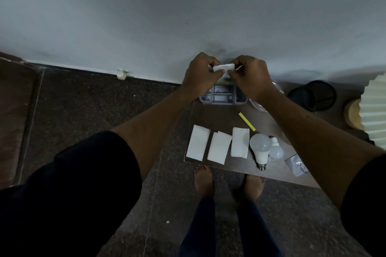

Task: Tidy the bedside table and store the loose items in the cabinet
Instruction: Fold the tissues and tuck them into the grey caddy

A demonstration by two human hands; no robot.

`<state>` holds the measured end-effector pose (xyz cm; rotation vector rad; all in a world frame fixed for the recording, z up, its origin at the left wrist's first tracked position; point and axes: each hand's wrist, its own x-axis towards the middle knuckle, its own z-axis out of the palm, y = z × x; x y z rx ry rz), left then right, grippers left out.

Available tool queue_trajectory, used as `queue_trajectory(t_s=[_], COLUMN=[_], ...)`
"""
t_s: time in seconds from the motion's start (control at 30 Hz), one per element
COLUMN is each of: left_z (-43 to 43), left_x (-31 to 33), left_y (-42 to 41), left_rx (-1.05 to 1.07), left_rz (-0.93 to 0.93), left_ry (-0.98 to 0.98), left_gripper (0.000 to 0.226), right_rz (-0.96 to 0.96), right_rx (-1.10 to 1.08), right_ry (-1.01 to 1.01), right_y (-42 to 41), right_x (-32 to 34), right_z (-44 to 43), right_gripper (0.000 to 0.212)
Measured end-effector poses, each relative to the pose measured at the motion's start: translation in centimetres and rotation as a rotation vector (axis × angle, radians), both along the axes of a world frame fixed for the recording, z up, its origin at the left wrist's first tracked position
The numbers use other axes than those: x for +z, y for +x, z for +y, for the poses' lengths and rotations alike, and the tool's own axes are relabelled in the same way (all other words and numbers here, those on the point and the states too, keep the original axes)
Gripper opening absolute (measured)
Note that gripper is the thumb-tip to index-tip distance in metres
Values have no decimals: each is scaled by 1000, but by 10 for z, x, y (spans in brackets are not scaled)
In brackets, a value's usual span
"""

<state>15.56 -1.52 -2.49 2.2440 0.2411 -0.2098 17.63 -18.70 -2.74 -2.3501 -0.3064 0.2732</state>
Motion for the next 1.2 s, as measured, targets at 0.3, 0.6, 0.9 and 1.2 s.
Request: queue_trajectory(t_s=[0.3,0.6,0.9,1.2], left_z=[2,0,-1,-2], left_x=[-9,-6,-8,-9], left_y=[-3,-2,-2,-5], left_rx=[2,-16,-34,-23], left_rz=[33,31,32,2], left_ry=[28,67,85,103], left_gripper=[23,22,19,11], right_rz=[-25,-12,-30,-64], right_rx=[15,2,24,71], right_ry=[-43,-36,-48,-70], right_y=[-2,-6,-6,-5], right_x=[-8,-9,-14,-17], right_z=[-3,-3,-5,-4], right_gripper=[9,11,15,12])
